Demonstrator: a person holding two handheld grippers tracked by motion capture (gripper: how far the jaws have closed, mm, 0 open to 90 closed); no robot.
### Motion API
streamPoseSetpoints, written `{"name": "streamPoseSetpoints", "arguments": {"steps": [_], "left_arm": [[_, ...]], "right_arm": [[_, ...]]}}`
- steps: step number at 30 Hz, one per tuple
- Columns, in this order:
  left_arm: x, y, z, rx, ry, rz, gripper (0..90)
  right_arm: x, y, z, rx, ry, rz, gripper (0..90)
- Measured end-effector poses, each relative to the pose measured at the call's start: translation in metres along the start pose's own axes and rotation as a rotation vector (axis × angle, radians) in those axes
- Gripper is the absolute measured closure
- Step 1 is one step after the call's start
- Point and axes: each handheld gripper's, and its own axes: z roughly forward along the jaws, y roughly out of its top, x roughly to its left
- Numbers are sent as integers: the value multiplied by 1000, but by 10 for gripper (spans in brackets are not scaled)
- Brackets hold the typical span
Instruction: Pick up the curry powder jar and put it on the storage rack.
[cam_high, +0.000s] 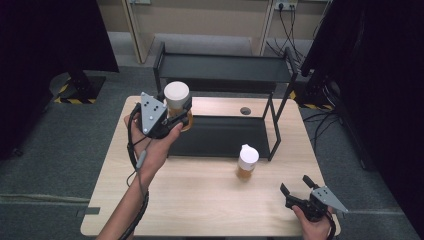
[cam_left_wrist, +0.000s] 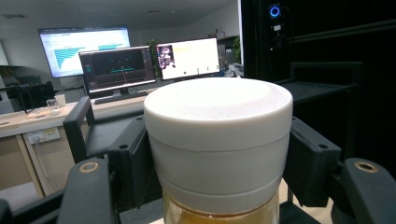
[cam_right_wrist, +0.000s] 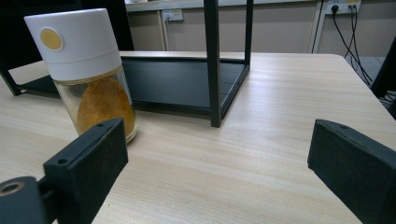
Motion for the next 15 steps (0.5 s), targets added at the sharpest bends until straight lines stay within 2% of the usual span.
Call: {"name": "streamPoseSetpoints", "arguments": {"steps": [15], "left_arm": [[3, 27, 14, -19, 15, -7, 338]], "right_arm": [[0, 0, 0, 0, 0, 1, 54]]}}
